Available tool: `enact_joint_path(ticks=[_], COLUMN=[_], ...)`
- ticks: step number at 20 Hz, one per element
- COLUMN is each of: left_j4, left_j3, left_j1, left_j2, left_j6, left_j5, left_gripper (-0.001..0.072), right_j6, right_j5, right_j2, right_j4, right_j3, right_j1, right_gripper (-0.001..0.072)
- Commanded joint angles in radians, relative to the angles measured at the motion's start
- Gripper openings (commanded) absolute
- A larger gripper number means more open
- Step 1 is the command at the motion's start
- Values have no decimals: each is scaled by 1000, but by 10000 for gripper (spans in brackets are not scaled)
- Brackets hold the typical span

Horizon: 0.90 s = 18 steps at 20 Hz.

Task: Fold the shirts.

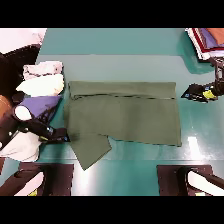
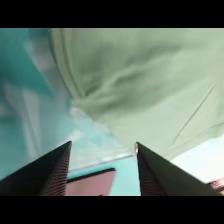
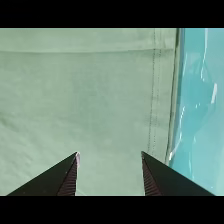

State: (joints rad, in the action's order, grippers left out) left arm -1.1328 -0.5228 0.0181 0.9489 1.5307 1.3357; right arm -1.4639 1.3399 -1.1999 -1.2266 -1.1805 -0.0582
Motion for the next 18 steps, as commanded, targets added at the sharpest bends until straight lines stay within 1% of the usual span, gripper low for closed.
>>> enact_joint_path(ticks=[1,4,7,8,9,10,13,15,16,17,18], left_j4=[94,178,226,229,232,239,241,242,242,242,242], left_j3=[125,137,137,137,136,136,106,66,46,26,7], left_j1=[0,0,0,0,0,0,0,0,0,0,0], left_j2=[-35,-35,-35,-35,-35,-35,-35,-35,-35,-35,-35], left_j6=[5,-29,-44,-47,-59,-72,-82,-100,-100,-103,-109], left_j5=[-86,-180,-232,-234,-233,-229,-175,-138,-128,-123,-121], left_gripper=[477,477,472,216,38,27,25,26,25,25,25], right_j6=[0,-1,-1,0,0,0,-1,-1,-1,-1,-1], right_j5=[-1,11,50,68,78,77,90,138,165,182,185], right_j2=[14,14,14,16,22,37,111,162,175,179,178], right_j4=[6,6,5,3,2,2,-25,-104,-134,-137,-124], right_j3=[3,3,3,6,17,43,180,311,370,430,480], right_j1=[1,1,1,0,-5,-16,-83,-157,-196,-238,-276], right_gripper=[450,450,450,449,450,450,449,453,486,534,531])
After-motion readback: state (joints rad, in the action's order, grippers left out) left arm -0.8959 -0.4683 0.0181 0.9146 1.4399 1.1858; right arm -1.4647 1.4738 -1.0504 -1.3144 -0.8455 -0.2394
